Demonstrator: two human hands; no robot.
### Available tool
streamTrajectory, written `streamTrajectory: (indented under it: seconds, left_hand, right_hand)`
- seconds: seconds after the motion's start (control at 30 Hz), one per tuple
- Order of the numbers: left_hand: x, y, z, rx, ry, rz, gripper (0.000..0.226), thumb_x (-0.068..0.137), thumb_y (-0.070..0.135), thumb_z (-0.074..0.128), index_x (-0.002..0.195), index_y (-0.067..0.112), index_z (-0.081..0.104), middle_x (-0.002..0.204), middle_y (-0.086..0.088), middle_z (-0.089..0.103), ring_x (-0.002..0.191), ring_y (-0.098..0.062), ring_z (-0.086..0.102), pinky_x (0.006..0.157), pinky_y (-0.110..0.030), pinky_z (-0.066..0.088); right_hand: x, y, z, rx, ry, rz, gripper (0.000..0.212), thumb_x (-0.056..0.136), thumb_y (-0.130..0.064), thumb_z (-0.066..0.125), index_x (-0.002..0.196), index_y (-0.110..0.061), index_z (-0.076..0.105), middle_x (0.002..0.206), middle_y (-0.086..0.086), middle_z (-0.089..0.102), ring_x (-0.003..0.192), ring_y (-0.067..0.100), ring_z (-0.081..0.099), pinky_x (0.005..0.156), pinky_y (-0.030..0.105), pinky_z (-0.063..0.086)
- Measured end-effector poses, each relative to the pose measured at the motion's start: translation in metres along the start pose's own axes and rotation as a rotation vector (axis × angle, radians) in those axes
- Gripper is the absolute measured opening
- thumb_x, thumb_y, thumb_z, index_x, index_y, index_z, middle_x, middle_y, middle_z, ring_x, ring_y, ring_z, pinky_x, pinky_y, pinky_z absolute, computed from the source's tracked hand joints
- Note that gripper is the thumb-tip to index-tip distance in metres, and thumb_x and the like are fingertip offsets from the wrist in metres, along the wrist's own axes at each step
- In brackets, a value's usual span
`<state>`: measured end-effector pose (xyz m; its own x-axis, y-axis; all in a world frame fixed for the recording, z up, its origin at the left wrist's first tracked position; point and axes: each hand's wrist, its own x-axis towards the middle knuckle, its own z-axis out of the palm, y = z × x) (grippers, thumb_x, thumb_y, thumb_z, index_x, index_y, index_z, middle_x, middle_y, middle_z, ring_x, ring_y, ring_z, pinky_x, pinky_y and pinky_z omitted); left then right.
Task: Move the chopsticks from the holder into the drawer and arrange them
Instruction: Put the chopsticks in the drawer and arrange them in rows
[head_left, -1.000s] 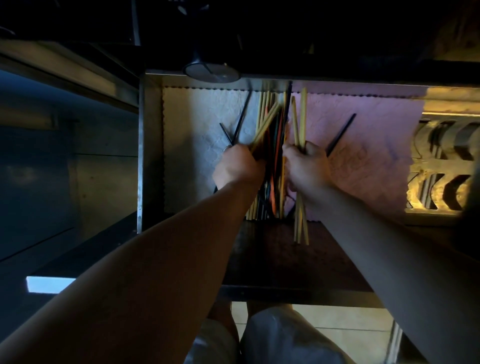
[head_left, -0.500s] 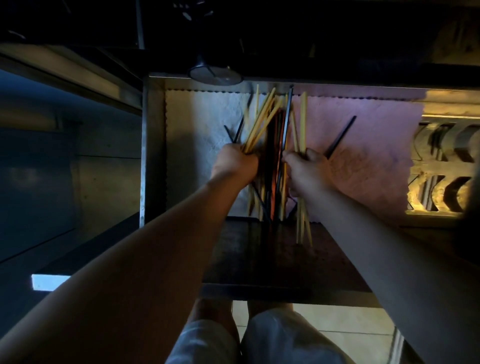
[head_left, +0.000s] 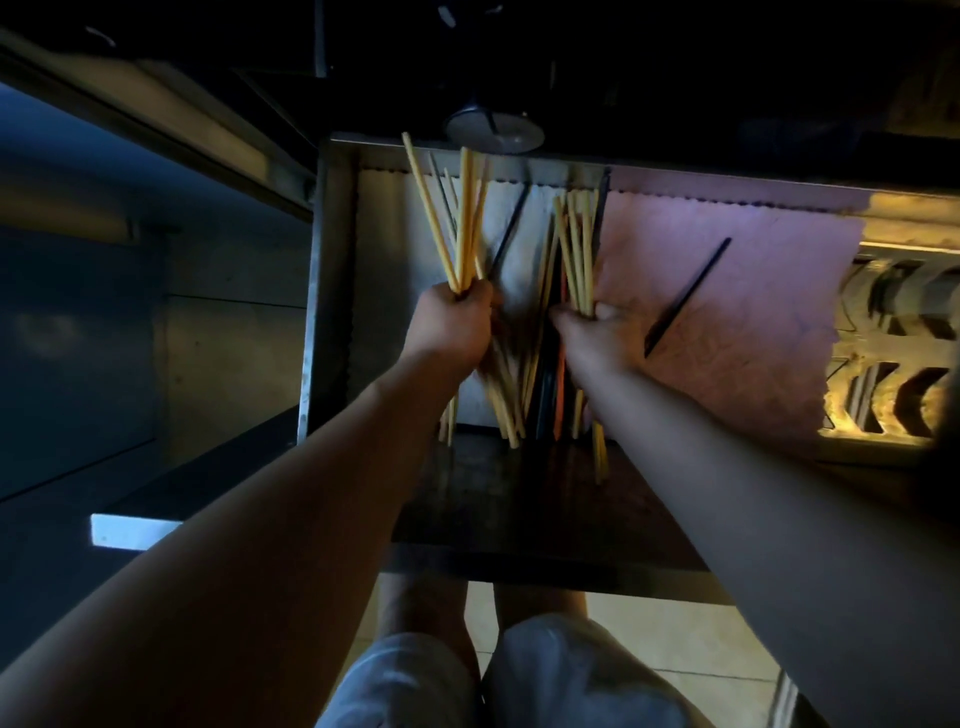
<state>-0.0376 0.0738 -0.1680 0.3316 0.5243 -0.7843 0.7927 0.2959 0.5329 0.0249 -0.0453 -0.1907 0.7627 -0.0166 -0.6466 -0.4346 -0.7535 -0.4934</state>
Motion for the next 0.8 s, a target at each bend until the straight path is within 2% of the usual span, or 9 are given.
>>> streamTrajectory:
  seconds: [0.07, 0.17, 0.27, 0.37, 0.47, 0.63, 0.73, 0.8]
  left_hand:
    - [0.001, 0.001, -0.006, -0.014, 0.027, -0.014, 0.026, 0.093, 0.026, 0.053, 0.074, 0.016, 0.068, 0.064, -0.006, 0.068, 0.05, -0.017, 0.058, 0.054, -0.029, 0.047]
    - [0.002, 0.0, -0.012, -0.089, 0.05, -0.06, 0.023, 0.097, 0.025, 0.049, 0.082, 0.016, 0.064, 0.059, -0.005, 0.06, 0.05, -0.019, 0.058, 0.054, -0.03, 0.049]
    - [0.006, -0.006, -0.016, -0.147, 0.08, -0.105, 0.018, 0.097, 0.027, 0.05, 0.094, 0.015, 0.064, 0.062, 0.0, 0.054, 0.05, -0.013, 0.053, 0.05, -0.026, 0.049]
    - [0.011, -0.014, -0.02, -0.17, 0.126, -0.098, 0.014, 0.091, 0.03, 0.056, 0.086, 0.019, 0.064, 0.058, 0.005, 0.053, 0.05, -0.012, 0.05, 0.059, -0.031, 0.045]
    - [0.012, -0.017, -0.022, -0.201, 0.126, -0.107, 0.012, 0.09, 0.031, 0.061, 0.082, 0.021, 0.063, 0.053, 0.007, 0.051, 0.046, -0.009, 0.048, 0.054, -0.029, 0.042]
    - [0.011, -0.017, -0.02, -0.242, 0.117, -0.122, 0.014, 0.09, 0.033, 0.062, 0.081, 0.021, 0.061, 0.052, 0.008, 0.048, 0.042, -0.008, 0.045, 0.047, -0.025, 0.038]
    - [0.011, -0.018, -0.018, -0.262, 0.121, -0.114, 0.014, 0.09, 0.032, 0.062, 0.082, 0.021, 0.06, 0.052, 0.007, 0.048, 0.04, -0.009, 0.045, 0.046, -0.023, 0.037]
    - [0.012, -0.02, -0.017, -0.267, 0.12, -0.104, 0.014, 0.089, 0.032, 0.062, 0.08, 0.021, 0.06, 0.054, 0.007, 0.05, 0.043, -0.01, 0.046, 0.049, -0.024, 0.039]
  right_hand:
    - [-0.001, -0.002, 0.007, -0.032, 0.03, -0.029, 0.024, 0.082, -0.028, 0.062, 0.065, -0.013, 0.057, 0.07, 0.011, 0.056, 0.07, 0.027, 0.056, 0.068, 0.034, 0.049]
    - [-0.001, -0.006, 0.014, -0.126, 0.088, -0.05, 0.026, 0.083, -0.028, 0.062, 0.087, -0.004, 0.07, 0.09, 0.018, 0.069, 0.088, 0.033, 0.065, 0.078, 0.035, 0.051]
    - [-0.004, -0.01, 0.018, -0.209, 0.106, -0.064, 0.03, 0.084, -0.03, 0.061, 0.099, -0.005, 0.071, 0.101, 0.018, 0.069, 0.098, 0.033, 0.063, 0.08, 0.03, 0.047]
    - [-0.007, -0.012, 0.02, -0.302, 0.139, -0.095, 0.033, 0.087, -0.032, 0.059, 0.109, -0.009, 0.069, 0.11, 0.015, 0.067, 0.106, 0.031, 0.061, 0.083, 0.028, 0.044]
    - [-0.01, -0.017, 0.019, -0.348, 0.157, -0.114, 0.034, 0.089, -0.032, 0.059, 0.111, -0.007, 0.068, 0.112, 0.017, 0.066, 0.107, 0.032, 0.061, 0.084, 0.03, 0.045]
    - [-0.014, -0.016, 0.026, -0.414, 0.069, -0.123, 0.031, 0.087, -0.034, 0.06, 0.1, -0.006, 0.066, 0.106, 0.017, 0.067, 0.104, 0.033, 0.063, 0.079, 0.03, 0.046]
    - [-0.011, -0.017, 0.029, -0.425, -0.009, -0.061, 0.034, 0.092, -0.03, 0.055, 0.116, -0.005, 0.059, 0.119, 0.016, 0.061, 0.113, 0.032, 0.057, 0.067, 0.026, 0.037]
    - [-0.009, -0.022, 0.03, -0.44, -0.013, -0.026, 0.038, 0.094, -0.031, 0.053, 0.122, -0.005, 0.056, 0.127, 0.015, 0.058, 0.118, 0.031, 0.053, 0.079, 0.029, 0.04]
